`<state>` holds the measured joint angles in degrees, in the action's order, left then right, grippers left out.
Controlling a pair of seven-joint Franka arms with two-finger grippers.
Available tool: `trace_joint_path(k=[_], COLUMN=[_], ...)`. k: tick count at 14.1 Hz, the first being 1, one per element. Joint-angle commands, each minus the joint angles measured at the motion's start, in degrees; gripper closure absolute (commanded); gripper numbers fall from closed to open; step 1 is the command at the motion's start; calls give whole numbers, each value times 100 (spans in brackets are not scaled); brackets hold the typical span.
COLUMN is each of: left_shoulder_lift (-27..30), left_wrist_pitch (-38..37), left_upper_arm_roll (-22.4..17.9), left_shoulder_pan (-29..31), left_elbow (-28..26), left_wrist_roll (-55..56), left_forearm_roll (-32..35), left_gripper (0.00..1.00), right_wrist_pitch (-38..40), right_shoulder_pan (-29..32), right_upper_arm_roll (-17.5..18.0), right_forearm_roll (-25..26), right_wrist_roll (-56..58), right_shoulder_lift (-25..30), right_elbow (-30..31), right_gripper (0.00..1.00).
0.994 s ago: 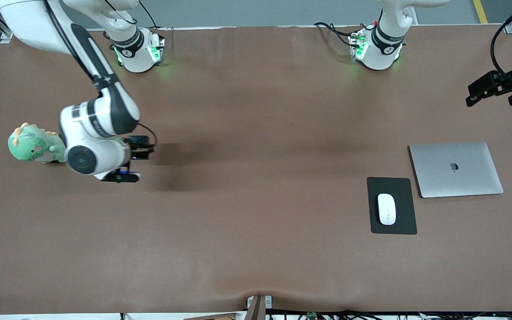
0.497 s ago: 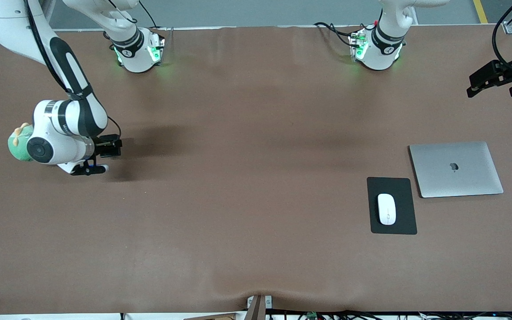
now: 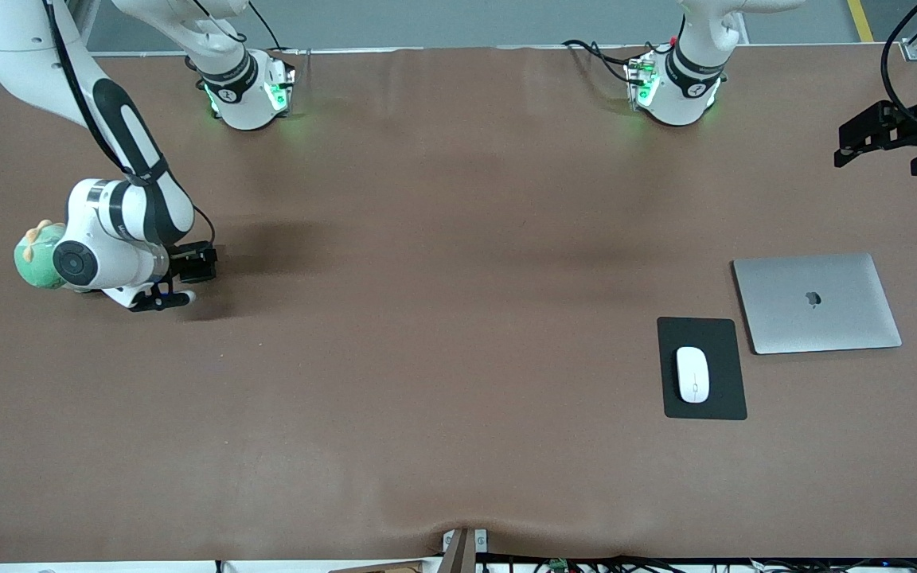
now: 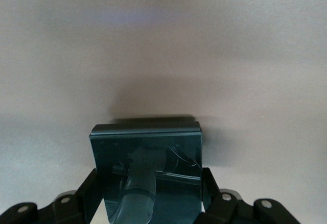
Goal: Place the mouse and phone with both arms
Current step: 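Carry the black phone with the right gripper toward the green plush toy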
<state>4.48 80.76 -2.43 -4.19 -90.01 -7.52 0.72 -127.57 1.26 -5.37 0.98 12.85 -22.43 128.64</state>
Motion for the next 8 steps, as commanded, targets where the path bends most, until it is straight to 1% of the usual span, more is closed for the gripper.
trace_joint_path(k=[1, 2, 4, 5, 6, 8], left_shoulder_lift=[35, 35, -35, -35, -35, -35], left_wrist_pitch=[-61, -52, -52, -52, -52, -61], left_upper_arm_roll=[49, 58, 76, 145, 129, 128], left_shoulder_pan=[120, 85, 84, 128, 137, 225], left_elbow=[44, 62, 106, 158, 176, 185], left_wrist_roll=[-118, -153, -119, -110, -145, -154], left_forearm_roll=[-90, -29, -20, -28, -55, -90], left_gripper=[0, 0, 0, 0, 0, 0], right_wrist_pitch=[-40, -23, 100, 240, 372, 600], right_shoulder_pan=[-47, -64, -82, -73, -91, -152], right_upper_arm_roll=[-43, -43, -43, -43, -34, -43], right_forearm_roll=[-159, -159, -151, -151, -159, -151], right_wrist_roll=[95, 121, 217, 453, 638, 744], right_shoulder_lift=[-34, -25, -25, -25, 1, 290], right_elbow=[3, 3, -15, -41, -76, -303], right_gripper=[30, 0, 0, 0, 0, 0])
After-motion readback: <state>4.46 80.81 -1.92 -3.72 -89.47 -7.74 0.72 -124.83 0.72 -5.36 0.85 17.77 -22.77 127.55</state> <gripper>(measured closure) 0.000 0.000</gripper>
